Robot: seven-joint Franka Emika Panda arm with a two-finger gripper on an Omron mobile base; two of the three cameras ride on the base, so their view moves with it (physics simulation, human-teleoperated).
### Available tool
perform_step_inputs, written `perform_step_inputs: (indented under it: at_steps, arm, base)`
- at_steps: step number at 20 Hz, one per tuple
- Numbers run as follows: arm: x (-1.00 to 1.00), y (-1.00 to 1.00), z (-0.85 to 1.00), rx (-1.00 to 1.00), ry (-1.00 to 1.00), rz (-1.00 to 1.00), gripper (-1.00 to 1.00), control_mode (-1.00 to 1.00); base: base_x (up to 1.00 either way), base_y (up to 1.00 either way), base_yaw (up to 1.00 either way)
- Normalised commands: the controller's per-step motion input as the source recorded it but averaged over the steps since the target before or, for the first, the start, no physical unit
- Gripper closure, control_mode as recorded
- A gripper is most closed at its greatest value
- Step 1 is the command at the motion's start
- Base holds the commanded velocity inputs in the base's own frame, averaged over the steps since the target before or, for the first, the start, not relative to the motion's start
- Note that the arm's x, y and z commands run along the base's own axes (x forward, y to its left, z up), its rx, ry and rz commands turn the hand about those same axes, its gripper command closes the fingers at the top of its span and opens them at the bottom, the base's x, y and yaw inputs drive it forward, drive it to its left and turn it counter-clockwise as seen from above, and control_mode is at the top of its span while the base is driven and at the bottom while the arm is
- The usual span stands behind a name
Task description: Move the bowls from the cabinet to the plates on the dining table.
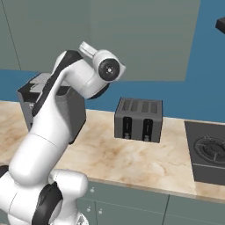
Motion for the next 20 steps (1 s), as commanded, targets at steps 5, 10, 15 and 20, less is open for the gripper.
perform_step_inputs:
  at_steps: [5, 10, 15, 20]
  arm:
    - [-0.29, -0.26, 0.36, -0.03, -0.03, 0.04, 1.0, -1.0]
    - [-0.36, -0.31, 0.39, -0.03, 0.0, 0.02, 1.0, -1.0]
    - [-0.42, -0.35, 0.4, -0.05, 0.03, 0.03, 1.0, -1.0]
    - [-0.42, -0.34, 0.38, -0.06, 0.05, 0.03, 1.0, -1.0]
  base:
    - [0.0, 0.0, 0.0]
    - [0.0, 0.0, 0.0]
    - [0.0, 0.0, 0.0]
    - [0.0, 0.0, 0.0]
